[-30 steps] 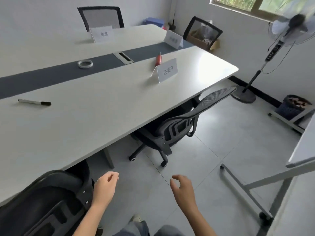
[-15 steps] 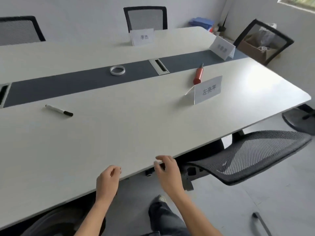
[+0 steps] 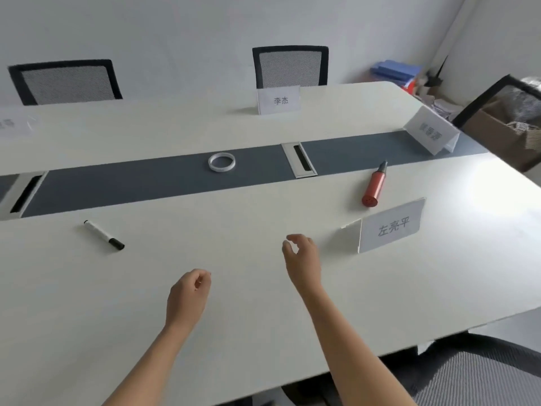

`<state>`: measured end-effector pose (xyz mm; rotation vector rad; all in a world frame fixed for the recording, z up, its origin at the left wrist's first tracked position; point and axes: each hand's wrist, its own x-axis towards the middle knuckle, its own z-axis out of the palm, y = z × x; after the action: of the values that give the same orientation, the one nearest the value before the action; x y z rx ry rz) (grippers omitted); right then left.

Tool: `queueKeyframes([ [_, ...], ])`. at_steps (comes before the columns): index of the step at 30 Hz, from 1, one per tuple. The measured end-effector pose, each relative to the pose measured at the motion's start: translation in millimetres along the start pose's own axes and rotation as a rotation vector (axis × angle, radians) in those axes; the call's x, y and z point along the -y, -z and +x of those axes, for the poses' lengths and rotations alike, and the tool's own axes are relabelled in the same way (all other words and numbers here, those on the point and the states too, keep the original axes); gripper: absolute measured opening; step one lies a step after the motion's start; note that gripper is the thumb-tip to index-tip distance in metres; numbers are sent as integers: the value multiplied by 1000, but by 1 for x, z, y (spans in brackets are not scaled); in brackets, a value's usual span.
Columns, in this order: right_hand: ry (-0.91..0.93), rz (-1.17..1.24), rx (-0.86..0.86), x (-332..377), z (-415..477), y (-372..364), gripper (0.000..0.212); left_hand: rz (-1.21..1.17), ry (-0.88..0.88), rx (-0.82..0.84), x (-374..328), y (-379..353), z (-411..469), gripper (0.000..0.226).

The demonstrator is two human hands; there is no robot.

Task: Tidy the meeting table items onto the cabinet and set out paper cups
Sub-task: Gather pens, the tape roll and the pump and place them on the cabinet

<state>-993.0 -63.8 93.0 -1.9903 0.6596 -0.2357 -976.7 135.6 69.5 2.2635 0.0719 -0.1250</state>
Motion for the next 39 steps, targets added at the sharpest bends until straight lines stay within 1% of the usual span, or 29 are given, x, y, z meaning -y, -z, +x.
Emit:
queueKeyframes([
  [3,-4,-48,-66,5,56,20,26,34,-24,-25,-20,-3,43,17],
  [8,8,-272,-122,7,157,56,30,67,-94,-24,-47,-18,109,19],
  [10,-25,-351,-162,5,199,71,33,93,-110,-20,-53,-24,134,18],
  [13,-153,-466,-226,-10,253,86,41,130,-114,-19,-55,-32,170,18],
  [15,-310,-489,-282,-29,280,89,50,150,-117,-21,-53,-39,191,17],
  [17,-515,-479,-319,-51,297,90,58,187,-103,-24,-50,-47,209,13],
  [18,-588,-461,-329,-61,303,89,60,213,-95,-20,-48,-51,218,16],
  [19,-623,-443,-337,-70,308,87,61,237,-92,-13,-46,-57,226,19],
  [21,-594,-430,-346,-81,318,80,61,271,-92,-10,-45,-67,246,25],
  [23,-501,-463,-334,-84,326,67,61,323,-109,-6,-47,-77,268,30],
  [26,-319,-570,-228,-79,325,35,64,409,-146,2,-56,-92,305,39],
  [28,-229,-583,-170,-74,318,11,65,460,-169,16,-65,-100,332,44],
  [29,-205,-578,-152,-71,314,-1,66,493,-166,41,-69,-103,344,48],
  [32,-156,-577,-108,-63,299,-29,68,585,-90,196,-78,-108,369,55],
  [33,-136,-589,-90,-61,294,-36,68,630,-70,227,-78,-108,372,54],
  [35,-90,-617,-51,-57,282,-47,67,740,-74,210,-73,-107,367,47],
  [37,-75,-610,-24,-55,270,-53,67,786,-117,118,-62,-104,349,36],
  [39,-86,-577,-4,-52,255,-56,67,769,-220,-3,-45,-99,313,19],
])
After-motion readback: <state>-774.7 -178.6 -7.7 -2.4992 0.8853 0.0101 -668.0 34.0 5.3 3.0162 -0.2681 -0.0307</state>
